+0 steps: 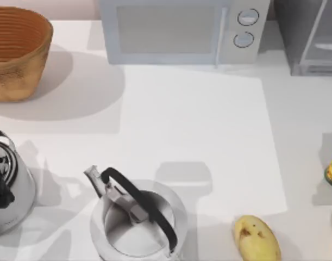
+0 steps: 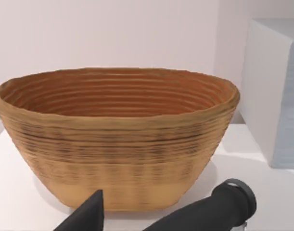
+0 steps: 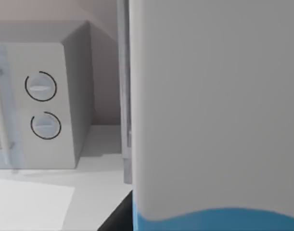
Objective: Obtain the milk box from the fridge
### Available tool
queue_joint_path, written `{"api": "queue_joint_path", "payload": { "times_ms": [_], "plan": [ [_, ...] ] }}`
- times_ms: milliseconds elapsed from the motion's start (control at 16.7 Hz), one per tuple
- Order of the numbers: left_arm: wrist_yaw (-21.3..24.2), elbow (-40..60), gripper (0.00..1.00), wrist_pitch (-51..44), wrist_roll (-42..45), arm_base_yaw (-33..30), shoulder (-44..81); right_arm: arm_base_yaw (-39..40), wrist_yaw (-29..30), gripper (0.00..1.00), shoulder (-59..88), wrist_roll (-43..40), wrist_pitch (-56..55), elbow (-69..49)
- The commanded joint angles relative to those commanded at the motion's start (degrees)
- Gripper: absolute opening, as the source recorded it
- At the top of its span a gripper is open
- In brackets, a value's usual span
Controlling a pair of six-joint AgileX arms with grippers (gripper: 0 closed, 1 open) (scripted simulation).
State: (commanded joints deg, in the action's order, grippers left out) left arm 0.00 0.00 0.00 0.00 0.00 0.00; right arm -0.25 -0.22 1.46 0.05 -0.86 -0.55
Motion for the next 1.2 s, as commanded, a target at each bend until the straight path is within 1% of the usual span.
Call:
{"api": "queue_joint_path", "payload": {
  "times_ms": [420,600,840,1200],
  "plan": [
    [0.0,0.0,1.0,0.0,0.0,0.0,0.0,0.1,0.1,0.0,-1.2,0.1,0.8,0.4],
    [0.0,0.0,1.0,0.0,0.0,0.0,0.0,0.6,-1.3,0.0,2.4,0.0,-2.8,-0.5],
    [0.0,0.0,1.0,0.0,0.0,0.0,0.0,2.1,-5.9,0.0,15.8,0.0,-14.9,-3.8],
    [0.0,0.0,1.0,0.0,0.0,0.0,0.0,5.4,-15.6,0.0,49.7,0.4,-39.9,-9.9]
  ]
}}
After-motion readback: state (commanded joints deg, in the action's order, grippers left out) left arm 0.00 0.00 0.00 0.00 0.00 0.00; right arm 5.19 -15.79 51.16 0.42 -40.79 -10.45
